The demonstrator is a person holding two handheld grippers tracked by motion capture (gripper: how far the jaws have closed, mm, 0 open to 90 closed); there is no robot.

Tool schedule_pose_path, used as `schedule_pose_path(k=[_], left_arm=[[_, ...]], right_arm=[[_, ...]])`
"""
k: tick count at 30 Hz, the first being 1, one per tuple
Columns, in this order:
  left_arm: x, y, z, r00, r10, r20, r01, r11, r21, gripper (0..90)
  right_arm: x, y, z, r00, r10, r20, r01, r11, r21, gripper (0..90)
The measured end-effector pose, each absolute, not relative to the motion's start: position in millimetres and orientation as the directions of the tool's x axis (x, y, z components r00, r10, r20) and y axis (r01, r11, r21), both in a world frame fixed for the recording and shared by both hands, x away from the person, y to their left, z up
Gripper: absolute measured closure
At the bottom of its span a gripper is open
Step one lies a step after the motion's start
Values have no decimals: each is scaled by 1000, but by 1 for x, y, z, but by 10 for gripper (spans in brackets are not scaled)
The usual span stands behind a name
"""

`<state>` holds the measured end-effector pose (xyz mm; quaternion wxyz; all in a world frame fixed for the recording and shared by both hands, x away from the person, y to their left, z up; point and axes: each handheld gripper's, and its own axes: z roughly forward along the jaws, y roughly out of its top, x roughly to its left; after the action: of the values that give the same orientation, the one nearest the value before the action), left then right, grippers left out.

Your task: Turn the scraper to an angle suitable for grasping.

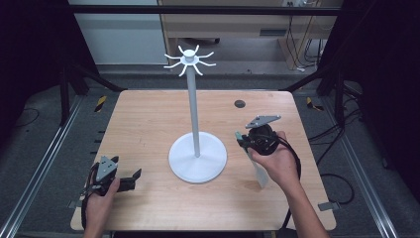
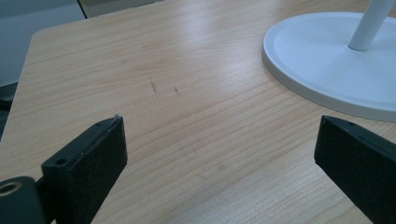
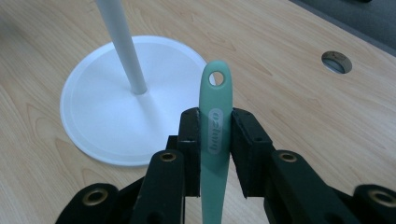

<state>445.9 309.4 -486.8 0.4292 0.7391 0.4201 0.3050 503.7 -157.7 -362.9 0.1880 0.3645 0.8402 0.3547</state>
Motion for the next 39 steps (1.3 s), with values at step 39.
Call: schedule_pose_path(k=[39], left_arm=[[446,309,-487,464,881,91,360,-282,889,22]], right_arm=[[503,-158,-331,-644,765,-29,385,356,852,746]])
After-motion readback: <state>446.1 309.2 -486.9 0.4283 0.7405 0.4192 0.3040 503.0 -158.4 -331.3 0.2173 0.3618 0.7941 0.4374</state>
